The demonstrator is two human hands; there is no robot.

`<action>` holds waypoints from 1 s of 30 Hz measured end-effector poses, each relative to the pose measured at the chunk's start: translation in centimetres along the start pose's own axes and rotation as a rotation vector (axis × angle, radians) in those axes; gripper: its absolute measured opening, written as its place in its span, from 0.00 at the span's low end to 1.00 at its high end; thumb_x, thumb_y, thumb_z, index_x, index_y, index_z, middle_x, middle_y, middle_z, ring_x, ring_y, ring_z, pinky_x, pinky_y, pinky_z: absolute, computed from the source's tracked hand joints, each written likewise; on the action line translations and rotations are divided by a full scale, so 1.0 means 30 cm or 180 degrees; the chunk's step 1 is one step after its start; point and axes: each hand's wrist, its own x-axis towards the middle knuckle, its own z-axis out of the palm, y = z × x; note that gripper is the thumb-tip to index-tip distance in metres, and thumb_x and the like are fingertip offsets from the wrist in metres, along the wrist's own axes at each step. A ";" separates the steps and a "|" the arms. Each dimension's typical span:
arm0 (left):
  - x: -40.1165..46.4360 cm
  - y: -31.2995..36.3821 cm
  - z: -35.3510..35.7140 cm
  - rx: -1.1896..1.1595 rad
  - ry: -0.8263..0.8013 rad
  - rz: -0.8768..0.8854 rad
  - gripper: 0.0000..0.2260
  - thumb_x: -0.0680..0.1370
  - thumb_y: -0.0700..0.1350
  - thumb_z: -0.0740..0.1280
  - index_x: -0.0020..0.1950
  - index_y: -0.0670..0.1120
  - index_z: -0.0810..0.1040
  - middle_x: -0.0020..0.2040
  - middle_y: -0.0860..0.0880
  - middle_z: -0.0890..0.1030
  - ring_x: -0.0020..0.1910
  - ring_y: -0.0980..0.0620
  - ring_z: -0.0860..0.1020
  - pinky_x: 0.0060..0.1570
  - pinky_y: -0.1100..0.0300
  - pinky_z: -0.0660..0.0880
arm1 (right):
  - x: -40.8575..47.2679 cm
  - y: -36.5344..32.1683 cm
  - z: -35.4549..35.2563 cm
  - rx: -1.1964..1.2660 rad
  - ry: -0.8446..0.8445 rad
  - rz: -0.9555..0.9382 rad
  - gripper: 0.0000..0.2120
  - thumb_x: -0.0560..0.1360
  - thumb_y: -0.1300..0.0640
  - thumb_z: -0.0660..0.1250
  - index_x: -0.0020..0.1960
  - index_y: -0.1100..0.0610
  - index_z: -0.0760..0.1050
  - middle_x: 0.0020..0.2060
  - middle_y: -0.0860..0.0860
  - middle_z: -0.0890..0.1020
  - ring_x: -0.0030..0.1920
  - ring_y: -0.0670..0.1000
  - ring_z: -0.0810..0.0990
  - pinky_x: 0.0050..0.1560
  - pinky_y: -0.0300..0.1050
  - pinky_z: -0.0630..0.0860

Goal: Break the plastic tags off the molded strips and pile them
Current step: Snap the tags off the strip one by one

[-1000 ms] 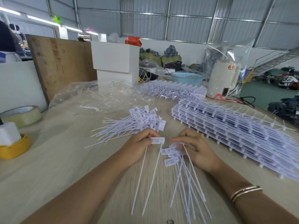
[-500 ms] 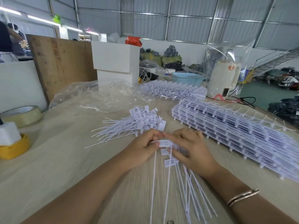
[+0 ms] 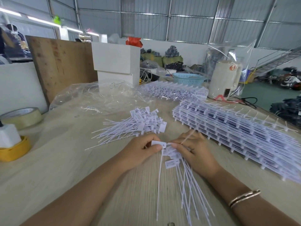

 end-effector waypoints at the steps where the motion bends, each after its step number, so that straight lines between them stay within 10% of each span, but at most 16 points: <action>1: 0.000 -0.001 0.000 0.0031 0.0011 0.0036 0.04 0.77 0.47 0.66 0.43 0.53 0.78 0.37 0.55 0.76 0.35 0.60 0.71 0.39 0.66 0.66 | 0.001 -0.001 0.000 0.0075 -0.0022 0.0084 0.08 0.73 0.56 0.66 0.46 0.54 0.84 0.36 0.46 0.82 0.40 0.49 0.75 0.44 0.59 0.71; 12: -0.008 0.023 0.002 -0.0399 -0.0076 -0.0112 0.06 0.79 0.45 0.63 0.43 0.50 0.76 0.38 0.55 0.80 0.40 0.57 0.76 0.46 0.62 0.70 | -0.004 0.054 -0.045 0.1409 0.0500 0.1307 0.13 0.78 0.52 0.59 0.42 0.37 0.77 0.38 0.38 0.78 0.42 0.39 0.75 0.46 0.30 0.68; 19: 0.033 0.011 0.033 0.0316 0.0342 -0.0359 0.07 0.77 0.52 0.65 0.47 0.49 0.78 0.34 0.55 0.74 0.30 0.64 0.69 0.32 0.70 0.65 | -0.003 0.056 -0.005 0.0875 -0.0339 0.0502 0.23 0.72 0.73 0.60 0.59 0.51 0.77 0.46 0.49 0.72 0.51 0.53 0.73 0.53 0.50 0.69; 30: 0.034 0.033 0.050 0.0672 0.0350 -0.0423 0.15 0.80 0.51 0.60 0.66 0.52 0.70 0.56 0.54 0.77 0.50 0.59 0.75 0.50 0.65 0.71 | 0.027 -0.001 -0.001 0.1812 -0.0648 0.0912 0.34 0.65 0.83 0.51 0.53 0.53 0.79 0.49 0.56 0.74 0.51 0.43 0.73 0.54 0.34 0.69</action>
